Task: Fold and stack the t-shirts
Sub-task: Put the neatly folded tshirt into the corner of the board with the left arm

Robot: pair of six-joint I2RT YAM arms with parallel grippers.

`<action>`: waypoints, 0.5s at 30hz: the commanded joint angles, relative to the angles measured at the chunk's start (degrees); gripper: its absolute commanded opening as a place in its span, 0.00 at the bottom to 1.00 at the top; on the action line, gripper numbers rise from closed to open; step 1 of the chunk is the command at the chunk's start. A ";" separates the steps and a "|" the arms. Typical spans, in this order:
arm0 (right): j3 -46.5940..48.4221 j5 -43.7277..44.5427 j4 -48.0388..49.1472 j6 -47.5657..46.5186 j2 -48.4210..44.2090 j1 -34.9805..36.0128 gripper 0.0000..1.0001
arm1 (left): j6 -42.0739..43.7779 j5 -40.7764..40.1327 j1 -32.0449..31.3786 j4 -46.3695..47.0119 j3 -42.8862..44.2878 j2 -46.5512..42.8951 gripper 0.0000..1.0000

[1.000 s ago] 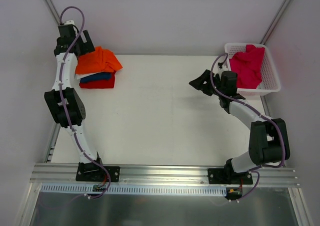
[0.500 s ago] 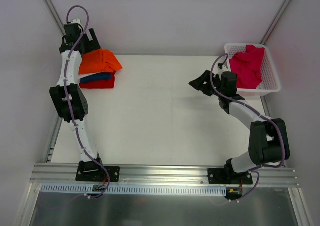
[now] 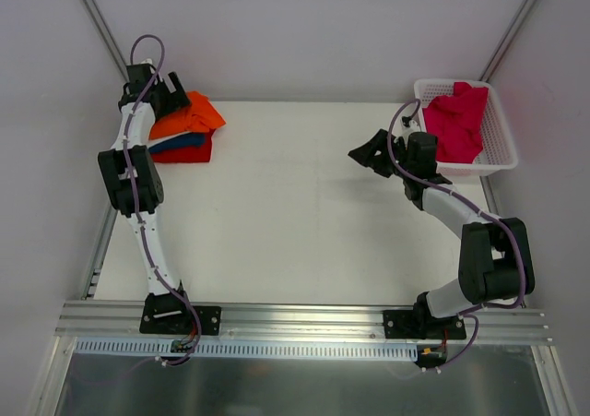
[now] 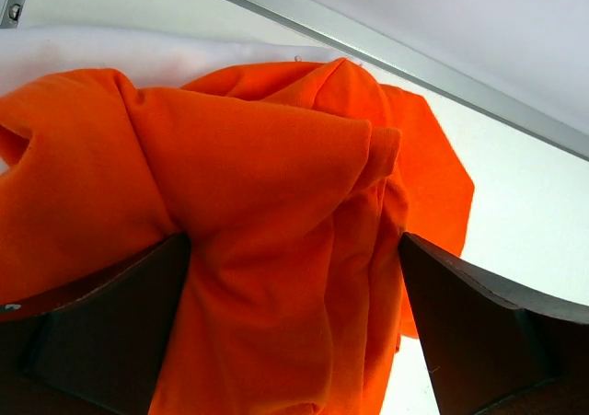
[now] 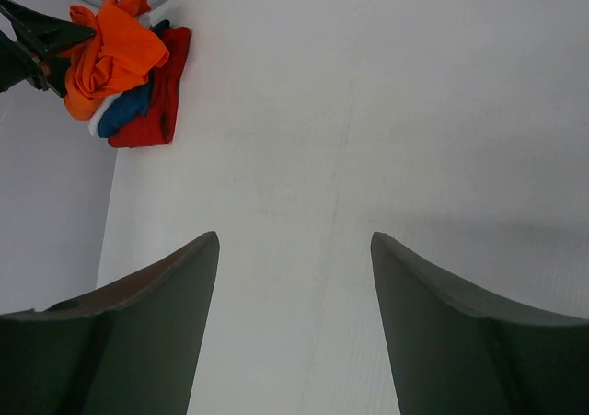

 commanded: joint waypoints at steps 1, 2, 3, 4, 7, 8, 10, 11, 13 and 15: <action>0.64 -1.32 1.99 -0.05 -0.70 0.44 0.71 | -2.36 2.44 -0.69 -3.58 -3.62 -2.95 0.99; 0.64 -1.23 1.99 0.04 -0.87 0.35 0.71 | -2.27 2.35 -0.78 -3.67 -4.49 -4.96 0.99; 0.64 -1.23 1.90 0.04 -0.96 0.44 0.71 | -2.01 2.00 -0.96 -3.58 -4.93 -6.11 0.99; 0.82 -1.15 1.55 -0.13 -1.05 0.35 0.71 | -1.83 1.91 -1.31 -3.58 -5.46 -7.25 0.99; 1.95 -1.06 -0.20 -0.75 -1.40 0.35 0.71 | -1.57 0.42 -2.53 -3.23 -7.92 -12.70 0.99; 2.31 -1.06 -0.64 -0.92 -1.58 0.44 0.72 | -1.48 0.07 -2.98 -3.06 -9.23 -15.50 0.99; 3.27 -1.32 -3.00 -1.63 -1.58 0.44 0.72 | -1.04 -1.16 -3.94 -2.70 -10.56 -18.24 0.99; 4.58 -1.32 -4.07 -1.98 -1.67 0.35 0.72 | -0.95 -1.69 -4.99 -2.53 -11.61 -20.60 0.99; 5.47 -1.15 -6.61 -3.03 -2.02 0.53 0.73 | -0.60 -2.57 -6.23 -2.18 -12.84 -22.90 0.99; 6.44 -0.36 -8.02 -3.47 -2.28 0.53 0.73 | -0.95 -2.84 -7.98 -1.83 -14.69 -26.15 0.99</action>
